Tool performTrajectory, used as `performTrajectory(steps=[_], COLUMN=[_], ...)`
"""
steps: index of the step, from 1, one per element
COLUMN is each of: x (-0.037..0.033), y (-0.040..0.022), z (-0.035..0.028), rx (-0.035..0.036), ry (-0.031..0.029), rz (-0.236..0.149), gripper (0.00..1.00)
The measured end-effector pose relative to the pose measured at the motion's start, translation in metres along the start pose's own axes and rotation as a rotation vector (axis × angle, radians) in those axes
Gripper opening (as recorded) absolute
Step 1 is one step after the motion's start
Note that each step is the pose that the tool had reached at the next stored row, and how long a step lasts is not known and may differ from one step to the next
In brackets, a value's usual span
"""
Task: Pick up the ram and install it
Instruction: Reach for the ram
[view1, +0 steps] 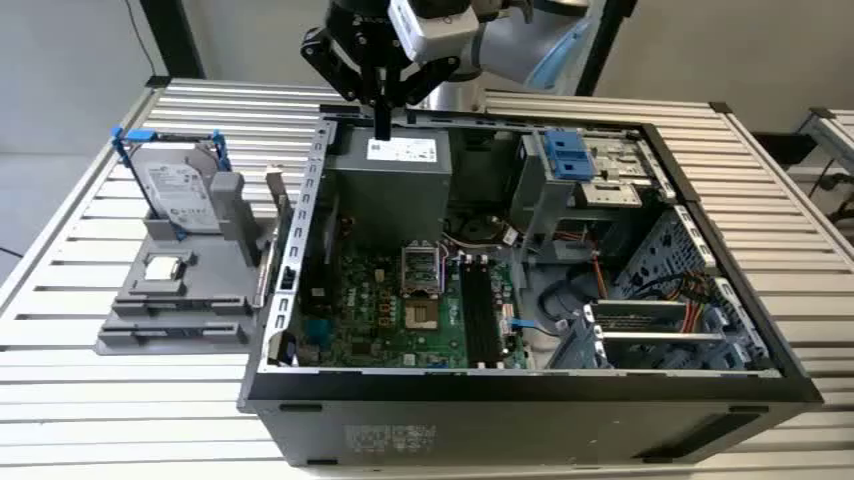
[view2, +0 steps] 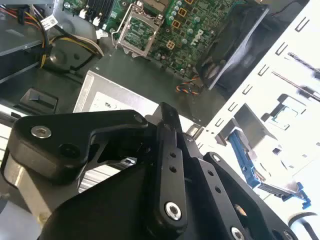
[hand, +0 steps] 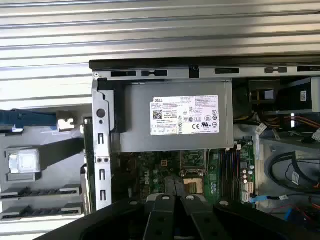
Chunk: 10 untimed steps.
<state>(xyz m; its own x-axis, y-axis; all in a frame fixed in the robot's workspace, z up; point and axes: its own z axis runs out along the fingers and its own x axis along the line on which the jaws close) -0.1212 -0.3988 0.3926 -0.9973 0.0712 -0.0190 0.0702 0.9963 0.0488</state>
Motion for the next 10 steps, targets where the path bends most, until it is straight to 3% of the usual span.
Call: performTrajectory(steps=[10], x=[0.0000], y=[0.0000], z=[0.0000], rx=[0.0000], ry=[0.0000], rz=[0.000], gripper=[0.00])
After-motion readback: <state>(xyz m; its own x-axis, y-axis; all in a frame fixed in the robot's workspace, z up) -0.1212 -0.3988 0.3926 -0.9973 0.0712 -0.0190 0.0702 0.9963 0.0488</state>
